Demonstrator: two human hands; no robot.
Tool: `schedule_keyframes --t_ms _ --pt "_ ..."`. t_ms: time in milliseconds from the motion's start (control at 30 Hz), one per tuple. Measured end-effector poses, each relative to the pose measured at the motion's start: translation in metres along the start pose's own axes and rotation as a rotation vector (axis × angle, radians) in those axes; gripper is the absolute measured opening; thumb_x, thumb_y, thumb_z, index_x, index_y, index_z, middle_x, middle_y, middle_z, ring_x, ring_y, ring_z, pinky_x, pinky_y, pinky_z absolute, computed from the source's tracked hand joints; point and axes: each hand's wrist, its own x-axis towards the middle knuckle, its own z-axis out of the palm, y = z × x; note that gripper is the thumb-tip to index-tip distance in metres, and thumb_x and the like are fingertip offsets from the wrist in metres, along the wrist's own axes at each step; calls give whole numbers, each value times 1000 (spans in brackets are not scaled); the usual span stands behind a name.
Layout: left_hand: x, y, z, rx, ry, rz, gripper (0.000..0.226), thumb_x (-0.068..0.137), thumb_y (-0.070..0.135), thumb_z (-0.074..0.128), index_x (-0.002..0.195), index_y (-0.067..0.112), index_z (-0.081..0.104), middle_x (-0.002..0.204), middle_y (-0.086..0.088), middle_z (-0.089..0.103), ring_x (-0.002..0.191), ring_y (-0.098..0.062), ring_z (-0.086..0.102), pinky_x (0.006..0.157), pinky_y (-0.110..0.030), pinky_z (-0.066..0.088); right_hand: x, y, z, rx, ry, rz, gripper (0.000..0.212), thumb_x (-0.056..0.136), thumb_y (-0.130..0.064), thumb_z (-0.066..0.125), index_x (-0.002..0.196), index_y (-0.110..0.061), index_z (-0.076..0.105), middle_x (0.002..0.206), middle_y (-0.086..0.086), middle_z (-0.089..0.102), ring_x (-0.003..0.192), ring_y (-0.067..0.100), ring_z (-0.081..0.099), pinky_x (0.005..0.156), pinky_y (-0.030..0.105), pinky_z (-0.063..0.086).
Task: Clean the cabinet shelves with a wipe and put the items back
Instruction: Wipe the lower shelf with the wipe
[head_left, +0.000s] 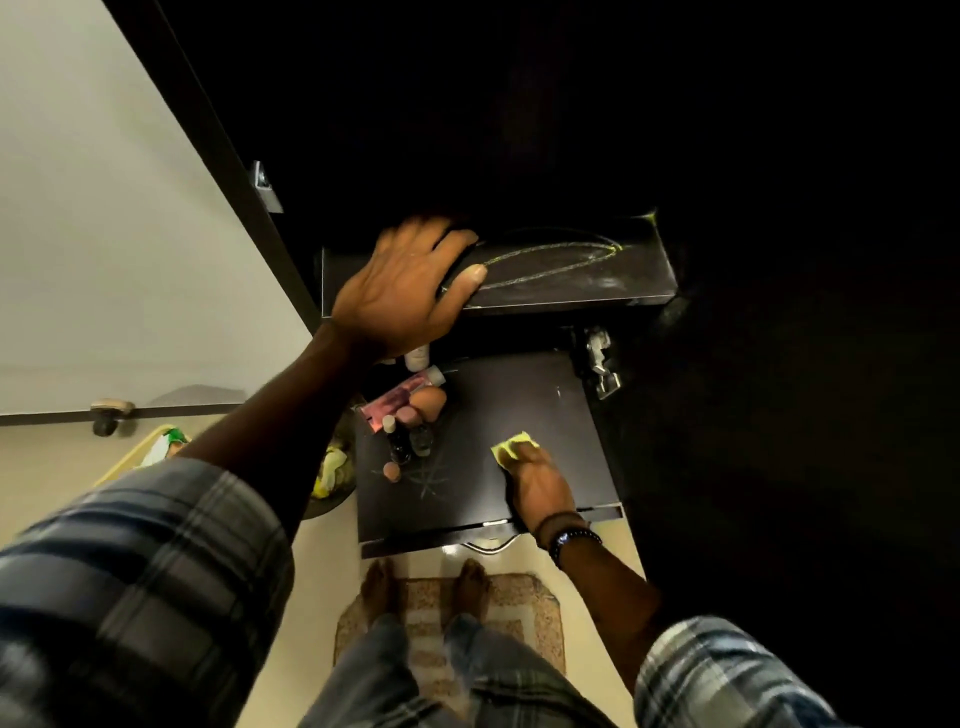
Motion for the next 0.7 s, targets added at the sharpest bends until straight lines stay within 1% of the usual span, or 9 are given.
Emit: schedule_keyframes --t_ms 67,133,233,300,367,433,533,633,700 --pt "0 1 -1 -20 6 2 47 96 47 31 131 18 43 130 -6 47 120 -24 43 98 -39 34 -23 7 -10 36 -43 160 24 91 -8 55 113 -8 65 120 14 62 116 24 55 109 34 39" --pt "-3 1 -2 -51 -8 27 47 96 46 32 131 18 43 133 -4 46 123 -22 41 101 -37 33 -38 9 -18 106 -60 285 22 86 -17 60 105 -11 70 108 10 70 102 21 64 97 27 47" --pt "-10 3 -6 -116 16 46 43 95 42 37 130 18 46 136 -3 45 127 -20 39 105 -35 30 -47 -16 -43 424 -1 392 17 81 -31 66 86 -19 77 82 1 74 77 13 67 80 36 57" --pt "-20 8 -10 -189 103 15 38 96 32 41 128 14 49 134 -6 48 127 -21 41 107 -35 32 -45 -53 -74 627 116 409 12 84 -14 68 90 -20 75 88 3 74 79 12 68 81 36 58" --pt "-37 18 -14 -313 206 -63 33 96 18 43 127 9 51 132 -8 49 127 -19 41 109 -33 32 -38 -87 -106 824 209 381 24 84 3 64 102 -13 69 94 3 72 80 5 69 79 24 57" --pt "-62 29 -14 -458 331 -210 31 95 8 42 124 6 53 131 -9 51 125 -16 44 109 -29 33 -30 -119 -135 979 273 321 26 85 7 60 106 -6 66 92 3 70 75 -2 68 70 13 54" --pt "-98 47 -8 -576 536 -416 23 92 4 43 110 3 57 114 -10 57 108 -14 50 97 -26 41 -13 -164 -165 1077 318 222 23 86 10 57 106 1 64 87 0 69 69 -4 67 63 10 52" --pt "-119 57 -6 -649 512 -541 16 89 23 42 92 10 49 94 -3 48 86 -12 44 79 -21 40 16 -201 -179 1024 335 95 22 85 10 58 95 -8 66 85 2 69 69 -4 66 67 14 53" --pt "-126 52 1 -589 431 -532 20 85 27 38 90 9 47 91 -3 45 82 -16 43 76 -30 41 37 -220 -179 954 349 29 22 85 7 59 95 -11 67 89 5 70 72 -3 66 69 14 53"
